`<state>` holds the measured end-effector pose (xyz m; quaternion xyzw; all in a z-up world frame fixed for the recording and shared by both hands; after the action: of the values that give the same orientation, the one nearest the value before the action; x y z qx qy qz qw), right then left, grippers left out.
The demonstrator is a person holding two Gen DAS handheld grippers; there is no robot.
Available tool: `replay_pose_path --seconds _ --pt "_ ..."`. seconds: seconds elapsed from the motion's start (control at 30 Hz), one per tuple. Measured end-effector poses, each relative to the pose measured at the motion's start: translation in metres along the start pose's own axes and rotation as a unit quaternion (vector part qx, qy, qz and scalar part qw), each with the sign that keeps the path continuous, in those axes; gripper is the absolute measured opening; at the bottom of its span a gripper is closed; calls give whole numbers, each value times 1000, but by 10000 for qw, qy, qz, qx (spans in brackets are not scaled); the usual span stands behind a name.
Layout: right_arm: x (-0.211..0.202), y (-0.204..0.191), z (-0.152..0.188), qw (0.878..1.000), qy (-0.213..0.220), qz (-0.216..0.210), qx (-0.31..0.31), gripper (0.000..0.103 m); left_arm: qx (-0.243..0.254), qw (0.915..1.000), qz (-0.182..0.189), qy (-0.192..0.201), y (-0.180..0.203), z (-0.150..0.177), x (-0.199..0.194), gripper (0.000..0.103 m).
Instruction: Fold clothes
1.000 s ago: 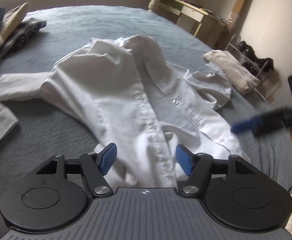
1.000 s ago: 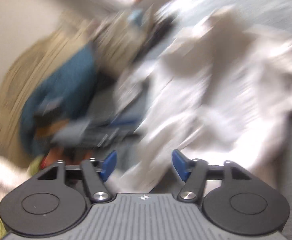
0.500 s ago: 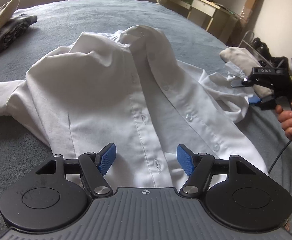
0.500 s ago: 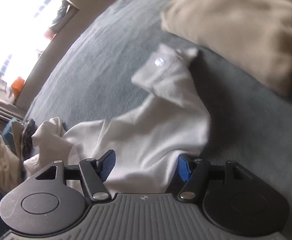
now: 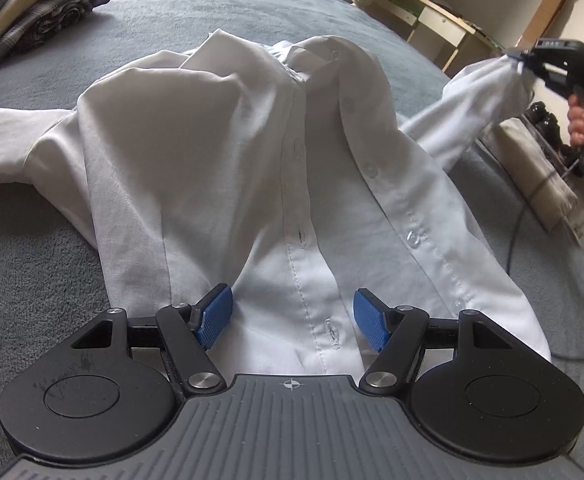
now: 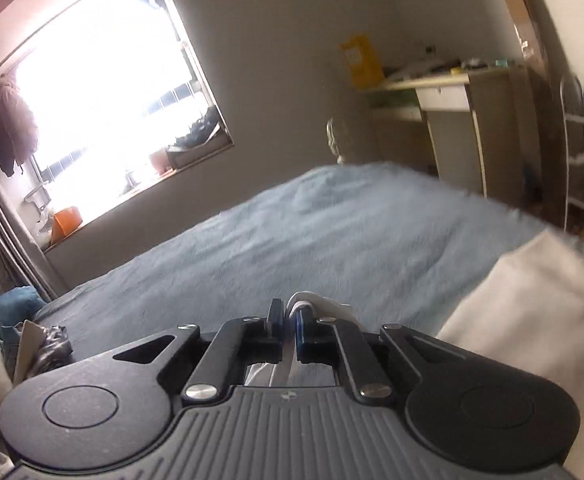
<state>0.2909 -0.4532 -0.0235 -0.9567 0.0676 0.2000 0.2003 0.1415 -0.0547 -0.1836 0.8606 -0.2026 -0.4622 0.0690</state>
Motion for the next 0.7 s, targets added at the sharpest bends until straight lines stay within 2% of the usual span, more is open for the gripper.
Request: replay_pose_path --seconds 0.1,0.23,0.3,0.37,0.43,0.47,0.5,0.53,0.57,0.67,0.7 --pt "13 19 -12 9993 242 281 77 6 -16 10000 20 -13 1 0 0 67" --pt "38 52 -18 9959 382 764 283 6 40 10000 -9 -40 3 -1 -1 67" --pt "50 71 -22 9935 320 1061 266 6 64 10000 -23 -57 4 -1 -1 67" --pt "66 91 -21 9897 3 1425 134 7 47 10000 -18 -62 3 -1 -2 67" --pt "87 110 -7 9844 -787 1572 53 9 18 10000 -8 -62 3 -1 -2 67" --pt "93 118 1 9786 -1187 1679 27 14 -13 10000 -3 -59 2 -1 -2 67" --pt "95 127 8 9706 -1507 1878 -1 24 -40 10000 3 -58 2 -1 -2 67" --pt "95 135 15 9611 -1825 2074 -28 27 -51 10000 7 -60 1 -1 -3 67" --pt "92 139 19 9567 -1976 2137 -18 27 -61 10000 12 -62 1 -1 -3 67" --pt "70 135 15 9636 -1863 1915 104 46 -82 9999 22 -64 1 -1 -4 67" --pt "61 134 13 9634 -1853 1934 66 47 -90 9999 26 -61 0 -1 -5 67"
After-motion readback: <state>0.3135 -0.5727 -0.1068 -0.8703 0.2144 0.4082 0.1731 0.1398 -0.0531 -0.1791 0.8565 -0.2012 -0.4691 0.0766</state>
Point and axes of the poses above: each gripper's, at about its wrist camera, not at the fingertips, and x roughly the way its jaws point, y to its right, z to its underside, the point moved 10 cm from there along x, roughly the way its jaws point, and after that the axes turned 1 degree about x, right-handed, at the moved point
